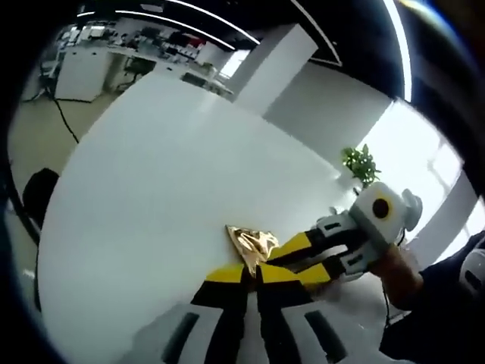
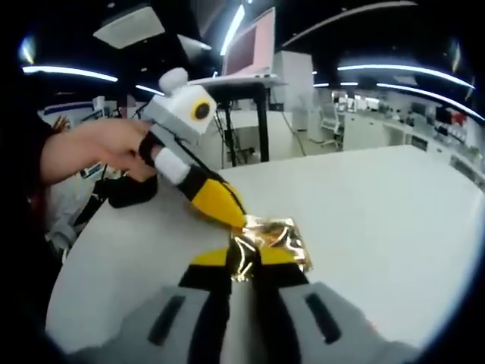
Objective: Arrange the skincare products in the storage area until every visible bottle or jar stands upright without overlapping.
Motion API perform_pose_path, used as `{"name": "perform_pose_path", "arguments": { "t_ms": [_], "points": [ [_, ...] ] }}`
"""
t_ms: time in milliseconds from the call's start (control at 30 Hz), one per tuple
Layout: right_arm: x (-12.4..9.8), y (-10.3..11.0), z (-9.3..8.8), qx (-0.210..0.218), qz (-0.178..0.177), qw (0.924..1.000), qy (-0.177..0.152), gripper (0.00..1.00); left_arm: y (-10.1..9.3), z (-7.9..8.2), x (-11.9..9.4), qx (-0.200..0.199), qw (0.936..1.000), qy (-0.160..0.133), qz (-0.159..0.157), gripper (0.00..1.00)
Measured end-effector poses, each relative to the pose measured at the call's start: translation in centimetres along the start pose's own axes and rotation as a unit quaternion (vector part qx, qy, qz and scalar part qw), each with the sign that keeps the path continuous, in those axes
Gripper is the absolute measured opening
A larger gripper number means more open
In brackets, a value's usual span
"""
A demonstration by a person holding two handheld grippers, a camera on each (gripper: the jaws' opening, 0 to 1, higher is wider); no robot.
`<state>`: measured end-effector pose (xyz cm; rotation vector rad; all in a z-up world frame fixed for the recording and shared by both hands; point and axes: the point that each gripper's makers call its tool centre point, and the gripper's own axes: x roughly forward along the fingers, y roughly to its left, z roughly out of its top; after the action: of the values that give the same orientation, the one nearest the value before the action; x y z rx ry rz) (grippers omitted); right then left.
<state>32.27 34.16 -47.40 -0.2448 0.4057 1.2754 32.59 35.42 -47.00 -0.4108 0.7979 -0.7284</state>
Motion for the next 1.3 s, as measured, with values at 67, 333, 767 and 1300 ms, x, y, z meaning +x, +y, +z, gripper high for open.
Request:
{"name": "perform_pose_path", "arguments": {
  "t_ms": [67,333,767,1300],
  "points": [
    [0.0,0.0,0.0,0.001,0.002,1.0,-0.001,0.11,0.0,0.1,0.2,0.019,0.9998,0.0,0.001,0.02],
    [-0.4,-0.3,-0.2,0.013,0.001,0.9999,-0.001,0.0,-0.5,0.6,0.2,0.047,0.9989,-0.006,-0.005,0.0],
    [-3.1,0.2,-0.2,0.012,-0.016,0.9998,0.004,0.11,-1.8,2.0,-0.5,0.044,0.998,-0.04,-0.022,0.0],
    [-7.9,1.5,-0.1,0.048,-0.066,0.9961,-0.034,0.15,-5.4,3.2,-2.3,0.04,0.9937,-0.09,-0.055,0.0]
  ]
}}
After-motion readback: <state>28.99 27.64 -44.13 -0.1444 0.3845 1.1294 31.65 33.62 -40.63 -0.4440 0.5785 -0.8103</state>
